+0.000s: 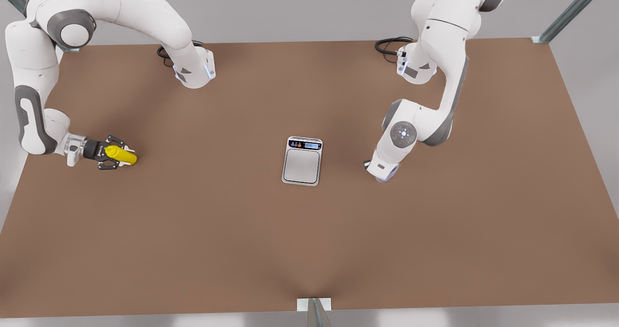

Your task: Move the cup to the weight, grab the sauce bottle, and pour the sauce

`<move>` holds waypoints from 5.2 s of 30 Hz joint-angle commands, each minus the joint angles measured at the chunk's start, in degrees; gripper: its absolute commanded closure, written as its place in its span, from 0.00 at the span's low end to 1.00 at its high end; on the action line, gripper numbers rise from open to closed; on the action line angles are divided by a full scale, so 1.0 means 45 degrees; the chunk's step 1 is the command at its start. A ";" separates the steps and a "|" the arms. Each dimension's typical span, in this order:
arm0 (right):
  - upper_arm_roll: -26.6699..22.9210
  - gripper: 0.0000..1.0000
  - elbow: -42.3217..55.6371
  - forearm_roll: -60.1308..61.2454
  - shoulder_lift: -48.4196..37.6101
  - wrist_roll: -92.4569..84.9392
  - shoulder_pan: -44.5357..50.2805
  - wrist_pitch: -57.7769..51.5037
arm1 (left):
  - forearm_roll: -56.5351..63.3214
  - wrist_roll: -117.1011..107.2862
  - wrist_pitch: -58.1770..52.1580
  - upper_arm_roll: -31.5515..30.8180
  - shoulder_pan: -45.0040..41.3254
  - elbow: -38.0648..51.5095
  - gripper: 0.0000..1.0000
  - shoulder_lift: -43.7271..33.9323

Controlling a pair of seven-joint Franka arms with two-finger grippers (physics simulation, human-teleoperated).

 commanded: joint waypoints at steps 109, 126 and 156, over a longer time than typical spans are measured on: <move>0.0352 0.43 0.4715 -1.8747 -0.2346 2.6695 1.8811 0.0716 | 0.0344 0.8553 -0.8162 0.0841 0.5216 0.5744 0.00 -0.1799; 0.0293 0.43 0.4325 -0.3297 -0.1389 0.8979 0.9688 0.5641 | 0.0364 0.7792 -0.8123 0.0841 0.4630 0.5940 0.00 -0.1623; 0.0274 0.43 0.3973 0.5806 0.2908 0.0735 0.7500 -0.0102 | 0.0618 0.7010 -0.8358 0.0841 0.4200 0.6545 0.00 -0.1389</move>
